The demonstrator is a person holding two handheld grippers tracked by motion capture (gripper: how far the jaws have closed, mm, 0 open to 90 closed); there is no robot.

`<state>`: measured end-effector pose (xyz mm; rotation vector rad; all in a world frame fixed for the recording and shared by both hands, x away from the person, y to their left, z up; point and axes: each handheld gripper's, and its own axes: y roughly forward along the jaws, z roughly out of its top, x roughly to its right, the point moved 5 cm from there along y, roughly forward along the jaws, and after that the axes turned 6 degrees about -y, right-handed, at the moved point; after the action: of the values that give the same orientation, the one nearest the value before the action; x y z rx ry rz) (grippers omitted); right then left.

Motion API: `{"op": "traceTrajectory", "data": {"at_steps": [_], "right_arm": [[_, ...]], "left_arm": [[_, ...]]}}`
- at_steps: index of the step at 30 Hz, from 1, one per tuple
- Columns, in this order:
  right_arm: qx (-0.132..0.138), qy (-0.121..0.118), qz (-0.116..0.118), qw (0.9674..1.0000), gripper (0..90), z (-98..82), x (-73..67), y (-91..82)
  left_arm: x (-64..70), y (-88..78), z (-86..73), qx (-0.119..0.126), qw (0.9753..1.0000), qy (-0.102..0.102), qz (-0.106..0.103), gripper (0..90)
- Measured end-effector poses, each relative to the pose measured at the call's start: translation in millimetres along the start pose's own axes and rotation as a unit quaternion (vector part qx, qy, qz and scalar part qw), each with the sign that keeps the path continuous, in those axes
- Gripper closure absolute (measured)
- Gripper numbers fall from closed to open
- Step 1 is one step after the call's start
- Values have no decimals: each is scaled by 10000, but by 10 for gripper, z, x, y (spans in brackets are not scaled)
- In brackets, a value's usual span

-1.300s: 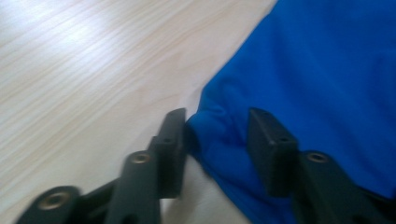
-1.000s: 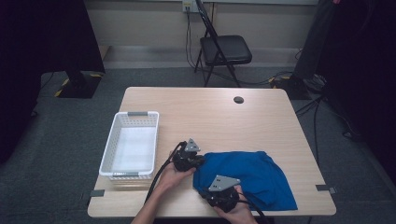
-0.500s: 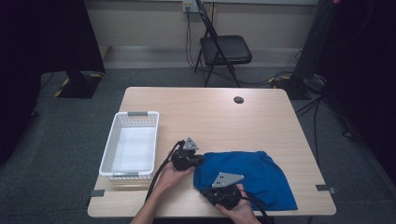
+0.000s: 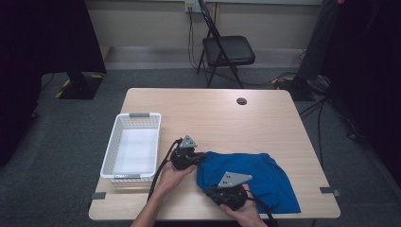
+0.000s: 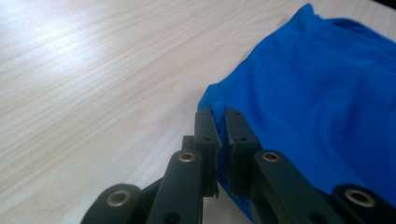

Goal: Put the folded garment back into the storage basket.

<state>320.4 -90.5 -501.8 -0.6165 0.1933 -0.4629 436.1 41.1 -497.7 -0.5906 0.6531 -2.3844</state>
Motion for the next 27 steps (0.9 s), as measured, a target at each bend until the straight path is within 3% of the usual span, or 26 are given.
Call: {"op": "traceTrajectory", "data": {"at_steps": [27], "right_arm": [[398, -23, 137, 9991, 851, 235, -64, -129]], "left_arm": [[44, -245, 189, 416, 9990, -150, -65, 857]]}}
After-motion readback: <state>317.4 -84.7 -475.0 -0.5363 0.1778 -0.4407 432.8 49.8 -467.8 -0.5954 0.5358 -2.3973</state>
